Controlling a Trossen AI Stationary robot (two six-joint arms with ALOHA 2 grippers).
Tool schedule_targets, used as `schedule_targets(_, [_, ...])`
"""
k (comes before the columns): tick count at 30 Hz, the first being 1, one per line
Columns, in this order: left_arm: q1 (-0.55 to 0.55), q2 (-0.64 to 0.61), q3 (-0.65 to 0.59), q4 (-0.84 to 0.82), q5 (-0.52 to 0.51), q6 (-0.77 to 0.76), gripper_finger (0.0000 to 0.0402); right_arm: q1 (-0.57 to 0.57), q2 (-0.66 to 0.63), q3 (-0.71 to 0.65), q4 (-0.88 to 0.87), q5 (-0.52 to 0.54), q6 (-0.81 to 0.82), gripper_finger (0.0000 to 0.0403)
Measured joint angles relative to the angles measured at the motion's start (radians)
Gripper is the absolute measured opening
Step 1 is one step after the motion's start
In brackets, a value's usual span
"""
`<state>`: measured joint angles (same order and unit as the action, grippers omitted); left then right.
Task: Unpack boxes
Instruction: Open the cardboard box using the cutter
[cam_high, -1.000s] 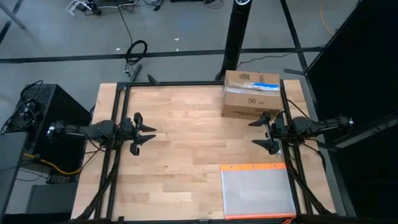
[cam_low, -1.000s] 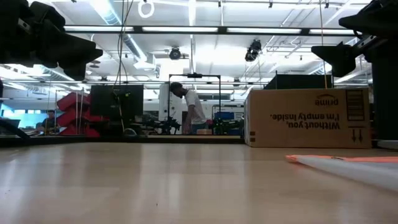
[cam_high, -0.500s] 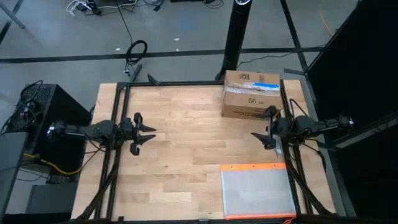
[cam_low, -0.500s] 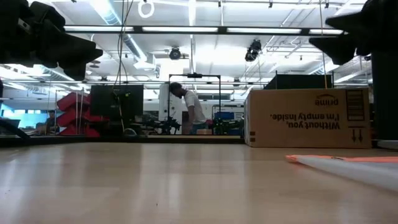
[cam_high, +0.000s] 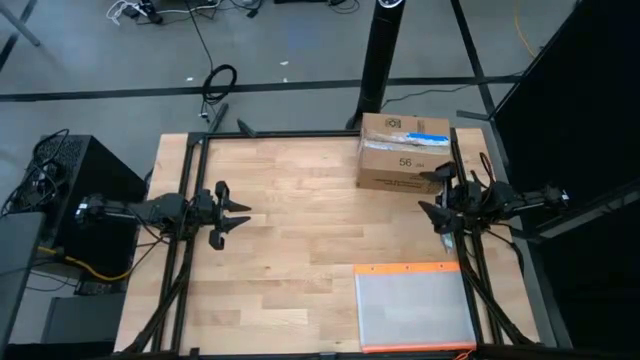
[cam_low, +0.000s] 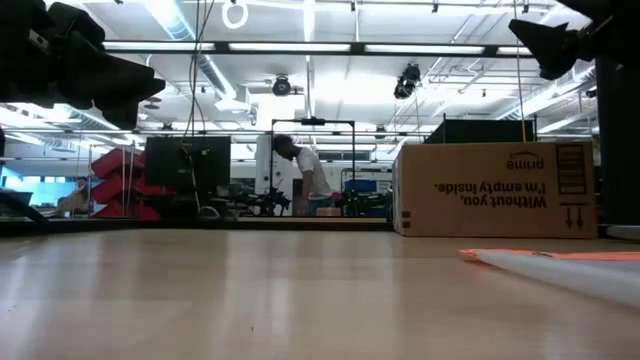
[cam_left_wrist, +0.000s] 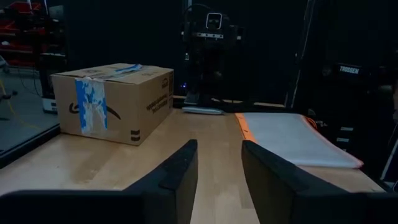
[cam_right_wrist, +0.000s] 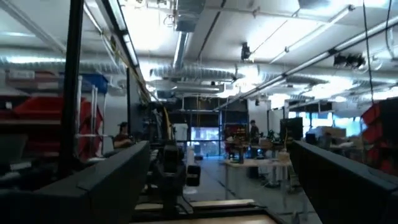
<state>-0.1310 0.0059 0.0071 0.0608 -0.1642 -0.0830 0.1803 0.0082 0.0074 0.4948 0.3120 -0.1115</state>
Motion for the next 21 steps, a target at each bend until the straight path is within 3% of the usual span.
schedule_targets(2, [0.000,0.000,0.000,0.000,0.000,0.000,0.0116,0.000,0.000,0.000,0.025,0.008,0.002,0.0369])
schedule_targets(7, [0.000,0.000,0.000,0.000,0.000,0.000,0.0112,-0.004,0.007,0.000,0.109,0.221,-0.033,0.0369])
schedule_targets(13, [0.000,0.000,0.000,0.000,0.000,0.000,0.0114,-0.033,0.044,0.000,0.230,0.239,-0.055,0.0369])
schedule_targets(16, [0.000,0.000,0.000,-0.001,0.000,0.000,0.0117,-0.060,0.139,0.002,0.195,0.283,0.019,0.0369])
schedule_targets(21, [0.000,0.000,0.000,-0.001,0.000,0.000,0.0117,-0.042,0.322,0.131,-0.048,0.330,0.107,0.0369])
